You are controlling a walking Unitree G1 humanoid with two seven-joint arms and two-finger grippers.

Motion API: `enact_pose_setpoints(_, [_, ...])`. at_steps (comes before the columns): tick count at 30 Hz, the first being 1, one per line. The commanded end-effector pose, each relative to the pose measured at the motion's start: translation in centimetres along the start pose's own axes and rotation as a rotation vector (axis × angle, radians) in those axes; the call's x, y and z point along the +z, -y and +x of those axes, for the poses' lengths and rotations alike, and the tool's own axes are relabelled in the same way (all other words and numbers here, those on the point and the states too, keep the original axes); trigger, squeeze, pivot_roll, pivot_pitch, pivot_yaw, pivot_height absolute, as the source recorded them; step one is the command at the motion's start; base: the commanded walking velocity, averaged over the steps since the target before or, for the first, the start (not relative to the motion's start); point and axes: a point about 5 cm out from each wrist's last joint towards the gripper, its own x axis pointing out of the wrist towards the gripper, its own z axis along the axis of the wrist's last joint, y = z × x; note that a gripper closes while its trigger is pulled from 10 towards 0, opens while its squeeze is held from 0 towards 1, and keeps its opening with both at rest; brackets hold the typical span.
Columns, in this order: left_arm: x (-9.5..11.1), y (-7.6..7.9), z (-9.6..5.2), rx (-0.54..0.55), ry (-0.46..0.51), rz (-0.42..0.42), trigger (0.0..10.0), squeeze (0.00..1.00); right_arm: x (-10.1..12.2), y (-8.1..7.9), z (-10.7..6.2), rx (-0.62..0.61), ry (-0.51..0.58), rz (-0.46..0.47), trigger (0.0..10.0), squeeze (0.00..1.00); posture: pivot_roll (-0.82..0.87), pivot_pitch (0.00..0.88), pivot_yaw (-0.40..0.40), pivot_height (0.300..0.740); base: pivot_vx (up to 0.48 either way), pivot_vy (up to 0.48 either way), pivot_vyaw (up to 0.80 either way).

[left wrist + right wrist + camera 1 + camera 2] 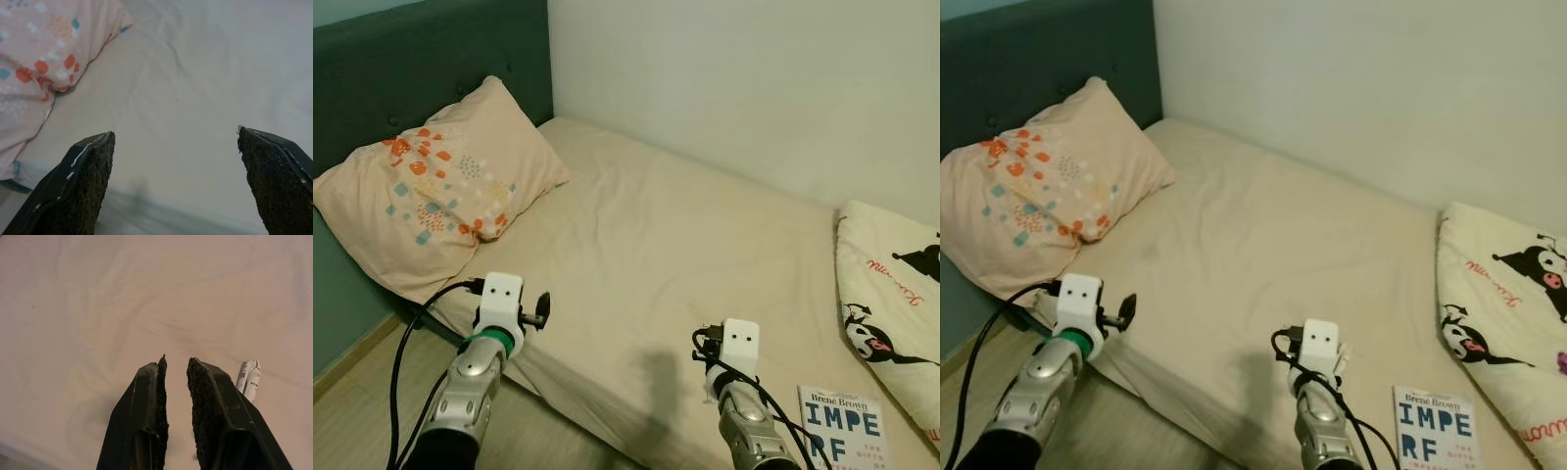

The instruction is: Clean up the room

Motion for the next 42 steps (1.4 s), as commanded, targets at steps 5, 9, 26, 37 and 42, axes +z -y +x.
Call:
enact_pose_setpoints(5, [0.2, 0.8, -0.5, -0.056, 0.038, 0.075, 10.0, 0.0, -0.4, 0.2, -0.2, -0.008, -0.009, 0.003, 10.0, 0.0, 0.13, 0.0, 0.012, 0.67, 0.0, 0.0, 0.0])
enact_pose_setpoints(9, [0.4, 0.7, -0.3, -0.03, 0.047, 0.052, 10.0, 0.0, -0.5, 0.2, -0.2, -0.006, -0.008, 0.002, 10.0, 0.0, 0.13, 0.0, 0.009, 0.645, 0.0, 0.0, 0.0])
enact_pose_setpoints(26, [0.3, 0.7, -0.5, -0.022, 0.045, 0.056, 10.0, 0.0, -0.3, -0.1, -0.2, 0.006, 0.0, -0.008, 10.0, 0.0, 0.13, 0.0, 0.01, 0.595, 0.0, 0.0, 0.0])
enact_pose_setpoints(37, [0.4, 0.2, -0.8, 0.006, 0.062, 0.042, 10.0, 0.0, 0.4, -0.4, 0.1, 0.028, 0.022, -0.012, 10.0, 0.0, 0.14, 0.0, -0.007, 0.59, 0.0, 0.0, 0.0])
enact_pose_setpoints(42, [0.4, -0.7, -1.2, -0.008, 0.085, 0.005, 10.0, 0.0, 1.6, -0.4, 0.7, 0.017, 0.065, -0.049, 10.0, 0.0, 0.14, 0.001, -0.015, 0.585, 0.0, 0.0, 0.0])
